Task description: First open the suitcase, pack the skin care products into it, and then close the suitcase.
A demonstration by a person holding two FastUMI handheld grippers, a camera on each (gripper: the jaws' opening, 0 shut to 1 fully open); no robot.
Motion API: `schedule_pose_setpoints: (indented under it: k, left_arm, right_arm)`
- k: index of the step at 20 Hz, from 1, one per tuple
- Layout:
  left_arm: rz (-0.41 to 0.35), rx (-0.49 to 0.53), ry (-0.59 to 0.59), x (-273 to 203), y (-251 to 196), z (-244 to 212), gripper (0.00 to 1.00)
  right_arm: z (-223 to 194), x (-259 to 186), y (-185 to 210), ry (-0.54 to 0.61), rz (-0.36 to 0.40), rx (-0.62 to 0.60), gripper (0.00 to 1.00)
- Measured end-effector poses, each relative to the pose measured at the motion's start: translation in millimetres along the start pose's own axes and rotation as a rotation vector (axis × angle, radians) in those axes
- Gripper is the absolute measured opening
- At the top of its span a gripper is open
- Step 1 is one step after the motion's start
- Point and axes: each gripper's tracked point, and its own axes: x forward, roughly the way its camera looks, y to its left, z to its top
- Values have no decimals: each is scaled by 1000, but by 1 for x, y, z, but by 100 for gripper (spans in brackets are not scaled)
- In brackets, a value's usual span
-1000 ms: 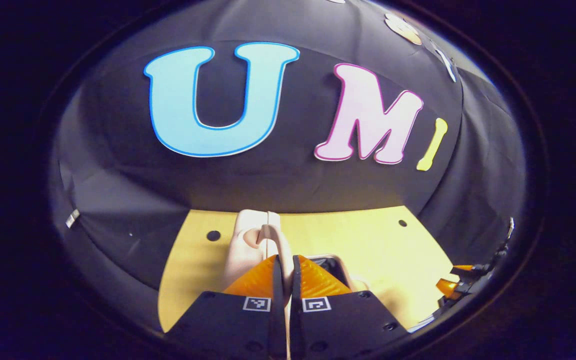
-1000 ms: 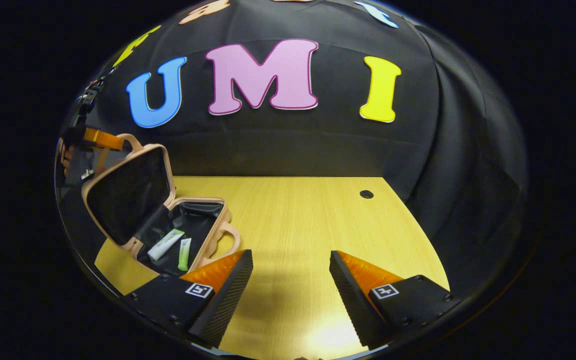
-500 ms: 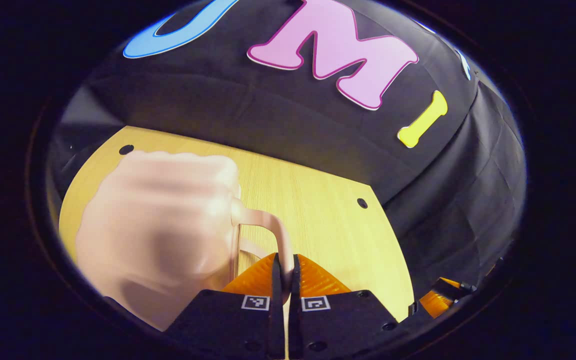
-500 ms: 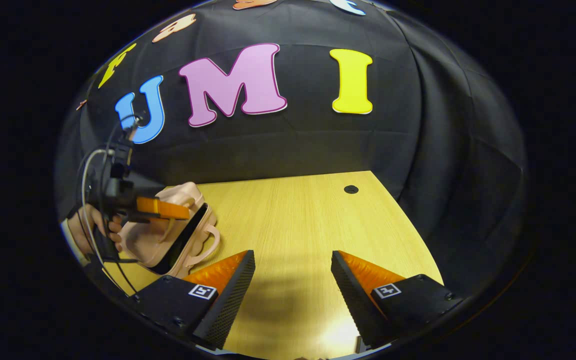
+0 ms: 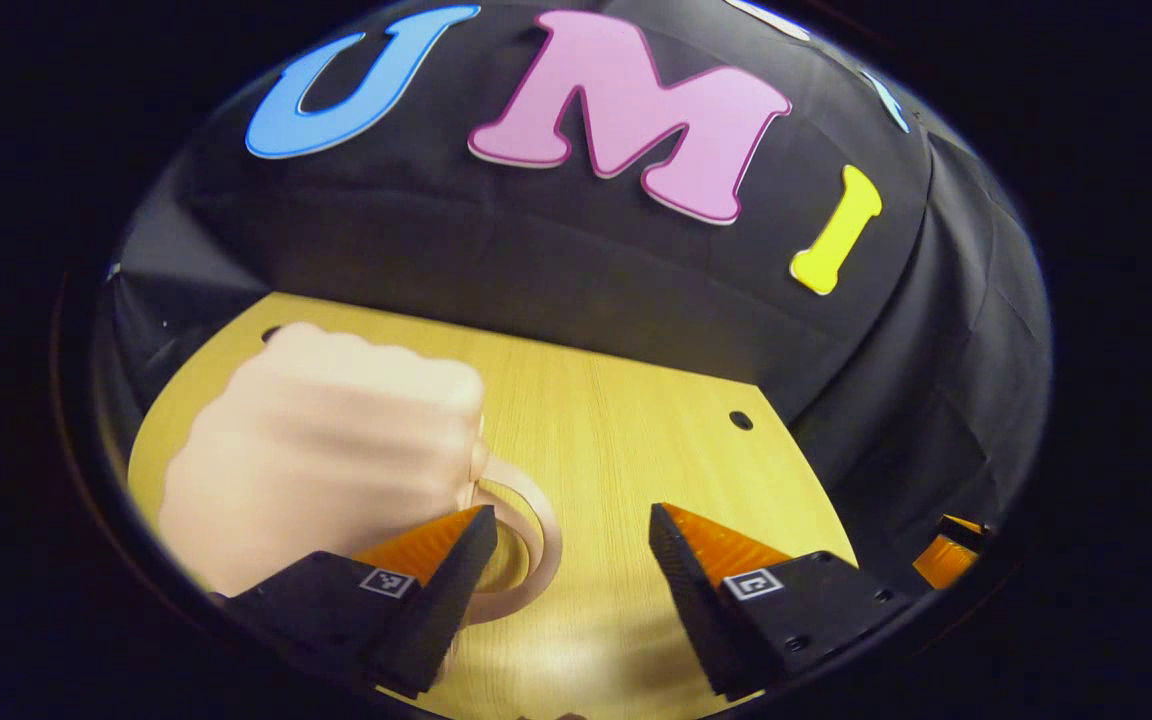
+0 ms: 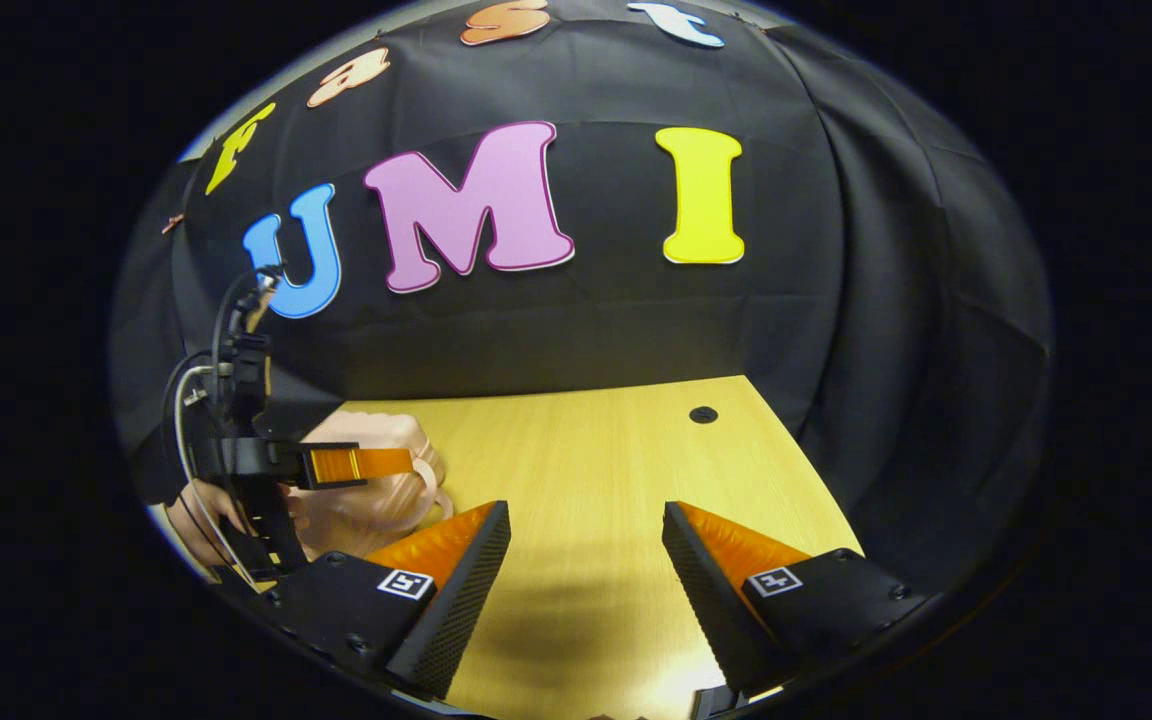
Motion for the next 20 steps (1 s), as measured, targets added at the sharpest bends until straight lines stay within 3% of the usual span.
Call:
schedule_pose_setpoints:
  k: [1,7,10,13,20]
  left_arm:
    - [5,28,-62,-19,-4,18,98]
    - [78,193,-371,-152,-8,102,96]
    - [49,162,-456,-202,-9,99,96]
    - [79,145,-514,-234,11,87,96]
    - [128,141,-525,-255,36,41,96]
  right_arm:
    - [6,-5,6,-14,7,-7,97]
    - [52,-44,57,-105,49,-36,97]
    - [76,-71,82,-194,63,-23,97]
    - [84,-91,98,-273,63,-18,97]
    - [32,-102,124,-233,41,-59,97]
